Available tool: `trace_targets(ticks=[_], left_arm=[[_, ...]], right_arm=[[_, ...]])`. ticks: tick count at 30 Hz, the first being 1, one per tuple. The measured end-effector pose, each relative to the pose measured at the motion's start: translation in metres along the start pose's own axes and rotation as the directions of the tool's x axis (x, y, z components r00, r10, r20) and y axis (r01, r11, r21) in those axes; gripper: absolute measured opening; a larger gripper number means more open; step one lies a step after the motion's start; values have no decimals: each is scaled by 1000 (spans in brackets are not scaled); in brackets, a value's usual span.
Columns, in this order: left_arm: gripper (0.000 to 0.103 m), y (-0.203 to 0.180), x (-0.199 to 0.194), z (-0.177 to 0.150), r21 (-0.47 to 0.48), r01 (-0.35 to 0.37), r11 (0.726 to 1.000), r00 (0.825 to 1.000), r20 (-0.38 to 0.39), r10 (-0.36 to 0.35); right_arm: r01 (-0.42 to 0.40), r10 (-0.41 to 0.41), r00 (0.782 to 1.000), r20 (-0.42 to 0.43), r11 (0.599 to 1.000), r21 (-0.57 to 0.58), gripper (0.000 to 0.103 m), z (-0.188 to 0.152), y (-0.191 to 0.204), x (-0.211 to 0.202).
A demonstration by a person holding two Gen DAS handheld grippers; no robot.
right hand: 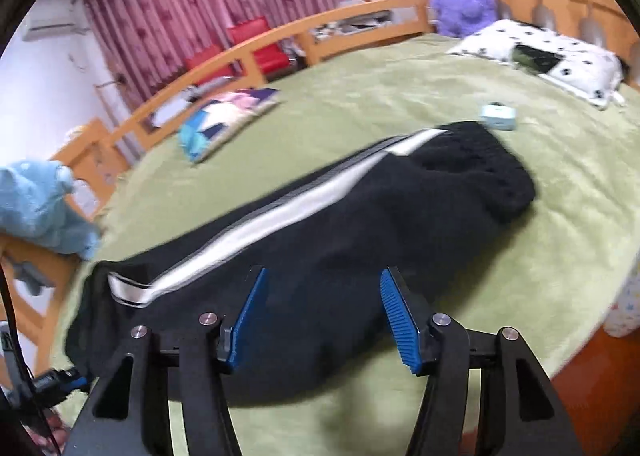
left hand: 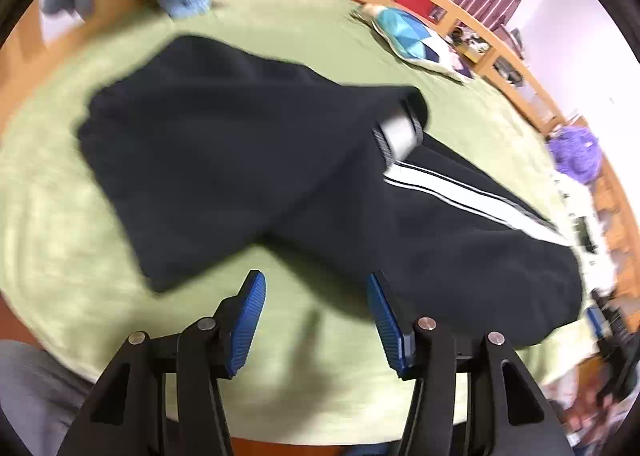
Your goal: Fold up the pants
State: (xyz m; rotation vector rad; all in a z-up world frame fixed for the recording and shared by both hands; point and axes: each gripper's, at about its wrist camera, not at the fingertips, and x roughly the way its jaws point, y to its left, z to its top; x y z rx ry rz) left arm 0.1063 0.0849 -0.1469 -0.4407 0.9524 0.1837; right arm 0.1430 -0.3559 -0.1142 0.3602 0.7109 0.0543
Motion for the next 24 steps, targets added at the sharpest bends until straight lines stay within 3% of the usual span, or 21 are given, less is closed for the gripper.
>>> trace_targets(ticks=[5, 10, 19, 23, 24], left_arm=[[54, 23, -7, 5, 1, -84, 996, 996, 8, 84], [54, 40, 2, 4, 4, -130, 991, 991, -5, 130], [56, 32, 25, 6, 83, -183, 980, 983, 11, 183], [56, 27, 23, 6, 118, -301, 946, 952, 100, 291], [56, 26, 23, 8, 129, -351, 927, 933, 126, 336]], right_arm=[[-77, 77, 997, -18, 997, -5, 58, -7, 24, 18], [-101, 101, 994, -29, 995, 2, 58, -7, 35, 31], [-47, 45, 997, -59, 998, -31, 58, -14, 48, 47], [-21, 19, 998, -58, 999, -46, 58, -14, 50, 50], [-17, 15, 998, -61, 999, -47, 58, -14, 50, 51]])
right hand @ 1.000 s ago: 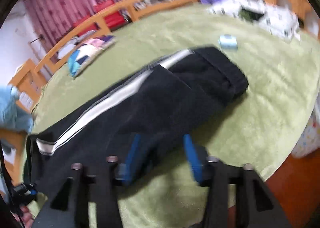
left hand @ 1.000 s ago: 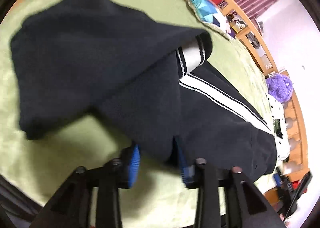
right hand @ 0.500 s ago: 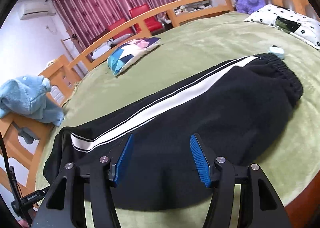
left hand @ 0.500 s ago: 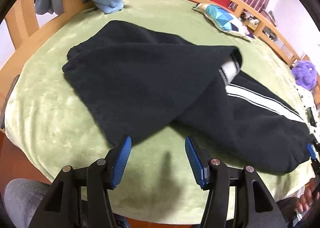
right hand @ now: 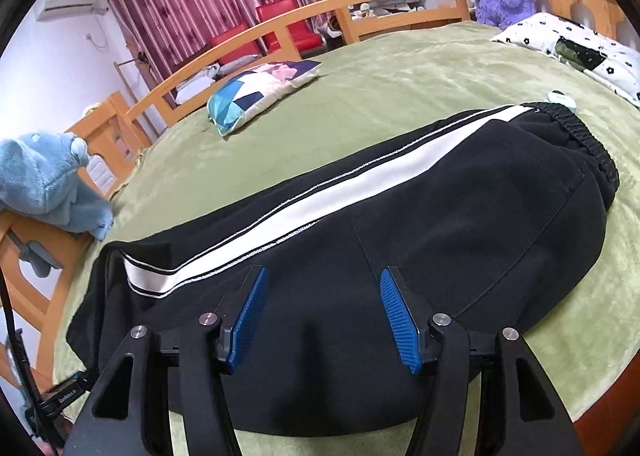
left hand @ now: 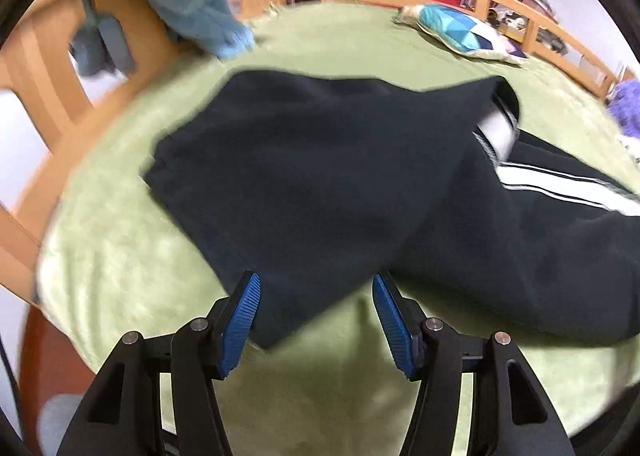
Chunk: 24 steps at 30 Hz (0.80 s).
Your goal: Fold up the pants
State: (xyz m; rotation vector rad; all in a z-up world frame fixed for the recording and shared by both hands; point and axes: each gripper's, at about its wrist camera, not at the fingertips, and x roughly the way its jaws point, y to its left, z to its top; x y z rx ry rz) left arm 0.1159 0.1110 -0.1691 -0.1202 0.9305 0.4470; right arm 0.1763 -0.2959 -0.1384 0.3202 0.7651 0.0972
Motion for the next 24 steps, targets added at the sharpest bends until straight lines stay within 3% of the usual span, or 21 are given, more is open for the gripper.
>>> trace_targets(ticks=[2, 4, 6, 7, 8, 10, 12, 13, 15, 18, 19, 20, 21, 24], left_arm=[[56, 3, 7, 5, 11, -26, 1000, 999, -20, 26], [55, 11, 18, 11, -15, 50, 999, 996, -76, -51], [46, 19, 20, 13, -43, 85, 995, 993, -80, -88], [35, 20, 19, 13, -44, 100, 994, 992, -74, -103], [33, 19, 18, 13, -32, 131, 991, 988, -83, -133], [34, 15, 11, 9, -19, 180, 984, 981, -71, -181], [49, 8, 5, 3, 18, 205, 979, 977, -57, -204], [61, 4, 5, 0, 44, 199, 979, 979, -62, -196], [62, -5, 8, -7, 98, 119, 988, 992, -59, -113], [60, -12, 14, -10, 130, 51, 990, 997, -67, -42], [48, -11, 16, -10, 129, 12, 992, 998, -64, -3], [25, -8, 17, -8, 122, -10, 992, 998, -57, 17], [14, -2, 14, -3, 102, 0, 995, 999, -49, 5], [9, 14, -4, 13, 16, 3, 1000, 1000, 16, -3]], right_arm=[[4, -4, 1000, -7, 1000, 1, 58, 0, 0, 2], [2, -2, 1000, -8, 1000, 3, 58, 0, -1, 3], [0, 0, 1000, -6, 1000, 11, 58, 0, -1, 3], [-2, 2, 1000, -6, 1000, 18, 58, 1, -3, 4], [-7, 7, 1000, -7, 1000, 28, 58, 1, -4, 5], [-15, 16, 1000, -13, 999, 47, 58, 3, -7, 7], [-21, 22, 1000, -16, 998, 64, 58, 3, -10, 8], [-24, 25, 1000, -17, 997, 73, 58, 3, -12, 8], [-32, 34, 999, -13, 995, 91, 58, 4, -17, 7], [-42, 44, 999, -12, 993, 111, 58, 6, -20, 6], [-45, 47, 999, -14, 992, 119, 58, 5, -22, 7], [-48, 50, 999, -15, 991, 124, 58, 6, -22, 6], [-53, 55, 998, -16, 990, 129, 58, 6, -23, 6], [-74, 77, 997, -15, 987, 145, 58, 7, -28, 5]])
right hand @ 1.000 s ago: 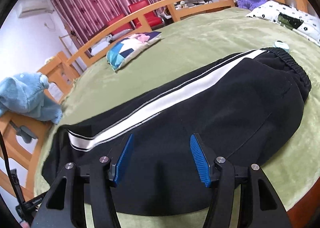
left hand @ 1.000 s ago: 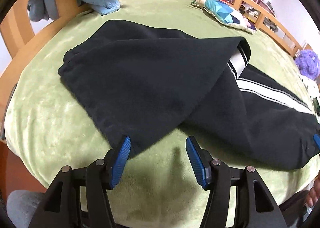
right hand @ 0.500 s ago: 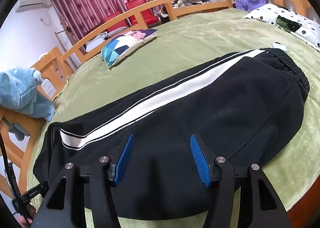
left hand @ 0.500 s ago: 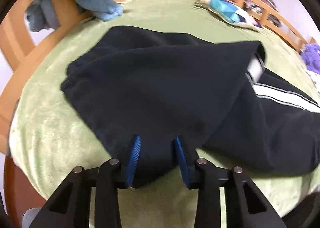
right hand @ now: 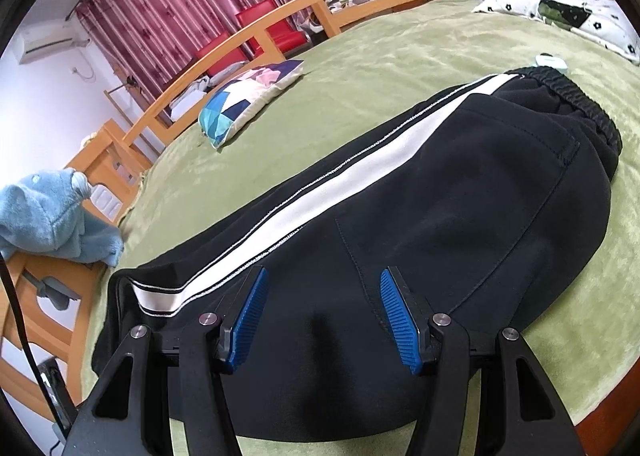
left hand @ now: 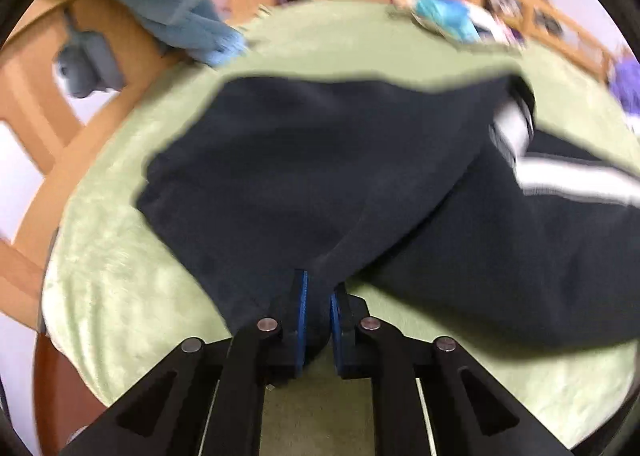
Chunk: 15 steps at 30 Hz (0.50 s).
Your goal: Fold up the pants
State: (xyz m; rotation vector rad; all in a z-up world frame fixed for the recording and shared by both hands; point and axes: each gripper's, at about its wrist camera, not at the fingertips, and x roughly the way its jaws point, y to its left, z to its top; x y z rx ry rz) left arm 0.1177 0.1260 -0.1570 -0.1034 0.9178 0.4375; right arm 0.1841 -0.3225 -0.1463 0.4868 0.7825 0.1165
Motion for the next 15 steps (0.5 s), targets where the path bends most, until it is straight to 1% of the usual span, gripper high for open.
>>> trace_targets(ticks=[2, 3, 6, 8, 11, 13, 15], left_arm=[[9, 10, -13, 17, -23, -41, 999, 996, 77, 42], [9, 14, -16, 26, -33, -48, 998, 994, 100, 51], [8, 28, -15, 56, -71, -39, 997, 992, 115, 47], [8, 35, -11, 77, -88, -25, 996, 990, 138, 37], [8, 38, -6, 105, -82, -58, 995, 982, 177, 72], [8, 44, 1, 129, -106, -42, 993, 980, 188, 62], [8, 44, 4, 145, -115, -51, 992, 977, 198, 74]], right_arm=[[-3, 3, 1000, 1, 1000, 3, 58, 0, -1, 0], [-5, 5, 1000, 2, 1000, 2, 58, 0, -1, -1], [-1, 1, 1000, 3, 1000, -6, 58, -1, 0, -1], [2, -2, 1000, 5, 1000, -8, 58, -1, -1, -1], [16, -16, 1000, 5, 1000, -5, 58, -1, -2, 0], [27, -27, 1000, 4, 1000, 0, 58, 0, -2, 2], [40, -40, 999, 2, 999, -1, 58, 1, -3, 4]])
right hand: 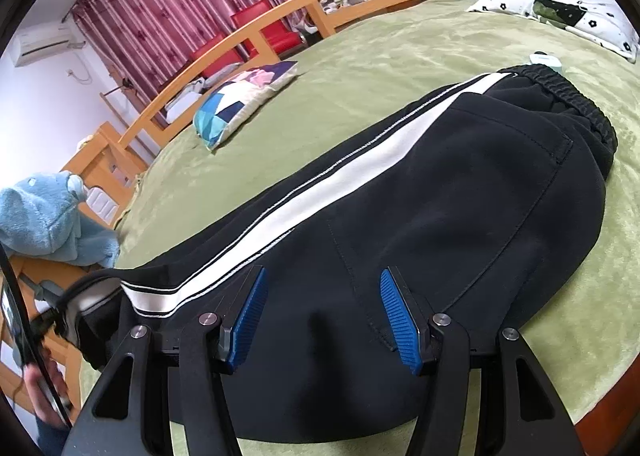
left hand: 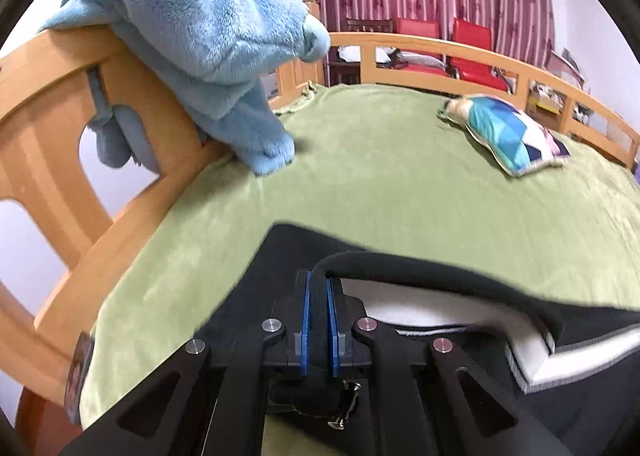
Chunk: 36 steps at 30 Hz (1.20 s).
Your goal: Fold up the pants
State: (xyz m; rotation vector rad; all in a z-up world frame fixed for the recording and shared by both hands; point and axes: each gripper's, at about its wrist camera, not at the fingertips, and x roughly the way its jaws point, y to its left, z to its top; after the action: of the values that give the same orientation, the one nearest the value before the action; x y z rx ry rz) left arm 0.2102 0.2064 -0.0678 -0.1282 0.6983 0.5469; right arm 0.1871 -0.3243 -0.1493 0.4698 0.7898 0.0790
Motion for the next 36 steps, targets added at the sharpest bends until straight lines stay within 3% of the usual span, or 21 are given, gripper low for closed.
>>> trace_targets(ticks=[4, 10, 12, 14, 15, 20, 22, 26, 27, 30, 33, 36], left_arm=[[8, -5, 24, 24, 18, -36, 999, 999, 15, 36], [13, -16, 77, 31, 32, -40, 999, 996, -84, 43], [29, -25, 84, 24, 56, -57, 997, 992, -111, 63], [69, -32, 79, 15, 67, -57, 996, 992, -112, 64], [74, -34, 76, 13, 69, -54, 996, 992, -109, 61], [75, -46, 48, -4, 82, 3, 997, 990, -142, 9], [75, -49, 34, -11, 68, 32, 997, 988, -156, -21], [76, -58, 7, -29, 28, 102, 994, 981, -171, -96], [76, -63, 2, -34, 26, 116, 993, 977, -181, -110], [76, -78, -12, -47, 23, 163, 986, 966, -206, -155], [76, -92, -24, -56, 22, 200, 979, 958, -213, -191], [76, -107, -33, -66, 28, 215, 976, 953, -223, -203]], right_arm=[[23, -23, 1000, 3, 999, -28, 58, 0, 5, 3], [52, -54, 998, -15, 992, -113, 58, -3, 19, 13], [53, -56, 998, -23, 989, -138, 58, -4, 22, 14], [56, -61, 998, -20, 983, -172, 58, -5, 27, 13], [58, -62, 998, -17, 981, -184, 58, -6, 29, 12], [52, -50, 999, 15, 972, -231, 58, 1, 28, -12], [92, -77, 994, 71, 966, -242, 59, 9, 20, -32], [198, -161, 973, 164, 951, -239, 76, 27, -16, -65], [221, -185, 967, 172, 950, -219, 81, 32, -31, -70], [258, -244, 958, 149, 962, -84, 81, 48, -90, -76], [159, -173, 979, 107, 979, 124, 81, 60, -154, -74], [138, -155, 986, 56, 963, 230, 82, 67, -190, -52]])
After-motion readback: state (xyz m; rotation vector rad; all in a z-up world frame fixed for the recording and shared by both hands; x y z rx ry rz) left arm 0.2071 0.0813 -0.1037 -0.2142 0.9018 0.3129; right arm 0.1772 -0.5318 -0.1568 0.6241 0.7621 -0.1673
